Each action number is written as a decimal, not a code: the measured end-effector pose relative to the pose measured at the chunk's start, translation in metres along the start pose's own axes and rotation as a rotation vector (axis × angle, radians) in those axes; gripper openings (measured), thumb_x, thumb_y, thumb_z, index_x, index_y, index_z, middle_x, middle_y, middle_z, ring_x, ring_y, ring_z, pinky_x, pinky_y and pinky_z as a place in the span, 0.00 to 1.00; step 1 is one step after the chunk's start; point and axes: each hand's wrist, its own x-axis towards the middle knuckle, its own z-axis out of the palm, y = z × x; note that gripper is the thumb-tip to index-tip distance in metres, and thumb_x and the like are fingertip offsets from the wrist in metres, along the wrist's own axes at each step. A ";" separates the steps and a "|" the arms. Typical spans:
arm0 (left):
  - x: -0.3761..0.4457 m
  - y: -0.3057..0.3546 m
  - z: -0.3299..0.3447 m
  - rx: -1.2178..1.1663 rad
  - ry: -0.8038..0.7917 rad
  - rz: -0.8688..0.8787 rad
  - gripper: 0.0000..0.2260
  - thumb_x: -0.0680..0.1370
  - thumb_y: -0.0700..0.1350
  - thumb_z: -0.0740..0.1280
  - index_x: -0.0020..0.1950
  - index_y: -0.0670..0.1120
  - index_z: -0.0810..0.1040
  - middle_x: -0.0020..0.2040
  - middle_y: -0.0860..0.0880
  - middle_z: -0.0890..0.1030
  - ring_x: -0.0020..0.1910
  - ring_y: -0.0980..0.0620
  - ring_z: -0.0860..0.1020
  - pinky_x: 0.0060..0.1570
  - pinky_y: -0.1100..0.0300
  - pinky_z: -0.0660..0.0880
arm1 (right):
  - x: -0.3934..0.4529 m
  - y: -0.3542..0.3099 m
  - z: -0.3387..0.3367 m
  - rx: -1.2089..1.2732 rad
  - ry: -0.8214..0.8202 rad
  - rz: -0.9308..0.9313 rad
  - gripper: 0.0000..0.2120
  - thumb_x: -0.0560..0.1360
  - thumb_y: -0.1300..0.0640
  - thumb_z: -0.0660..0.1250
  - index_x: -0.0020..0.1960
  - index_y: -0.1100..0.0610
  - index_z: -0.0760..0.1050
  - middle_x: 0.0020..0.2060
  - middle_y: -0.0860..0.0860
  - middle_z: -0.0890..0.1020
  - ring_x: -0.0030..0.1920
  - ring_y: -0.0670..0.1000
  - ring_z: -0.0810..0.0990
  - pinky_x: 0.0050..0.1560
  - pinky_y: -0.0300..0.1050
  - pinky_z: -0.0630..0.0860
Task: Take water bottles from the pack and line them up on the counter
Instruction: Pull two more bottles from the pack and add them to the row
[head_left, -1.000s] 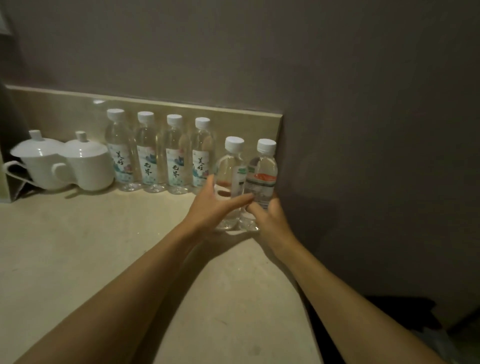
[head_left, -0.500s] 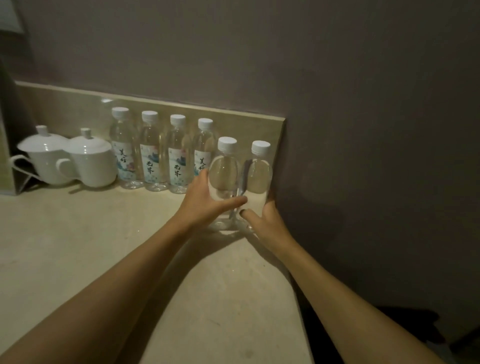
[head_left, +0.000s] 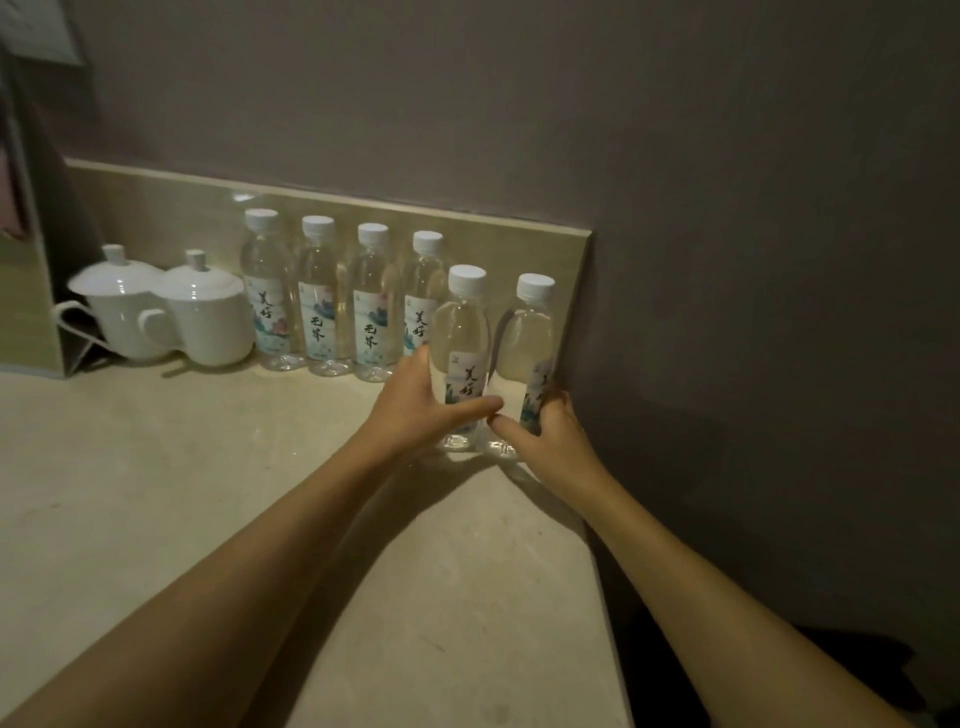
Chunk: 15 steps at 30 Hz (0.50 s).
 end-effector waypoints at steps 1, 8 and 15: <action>0.000 0.000 0.000 0.009 0.005 0.002 0.29 0.68 0.54 0.78 0.64 0.46 0.75 0.57 0.48 0.82 0.55 0.50 0.81 0.57 0.48 0.79 | 0.000 0.000 -0.006 0.053 -0.069 -0.003 0.27 0.72 0.45 0.70 0.67 0.49 0.67 0.62 0.49 0.73 0.58 0.49 0.77 0.58 0.50 0.77; 0.003 -0.006 -0.006 -0.080 -0.030 -0.031 0.24 0.71 0.46 0.77 0.65 0.46 0.75 0.54 0.52 0.81 0.48 0.60 0.79 0.44 0.69 0.75 | 0.003 -0.001 -0.004 0.072 0.034 -0.029 0.31 0.69 0.50 0.76 0.67 0.53 0.67 0.59 0.47 0.78 0.54 0.45 0.79 0.52 0.43 0.79; 0.007 -0.009 -0.016 0.100 -0.150 -0.013 0.17 0.72 0.50 0.76 0.59 0.51 0.77 0.51 0.54 0.81 0.46 0.61 0.79 0.44 0.65 0.76 | 0.008 -0.006 0.001 -0.052 0.081 0.017 0.35 0.67 0.46 0.76 0.68 0.54 0.65 0.62 0.52 0.76 0.60 0.54 0.78 0.58 0.57 0.79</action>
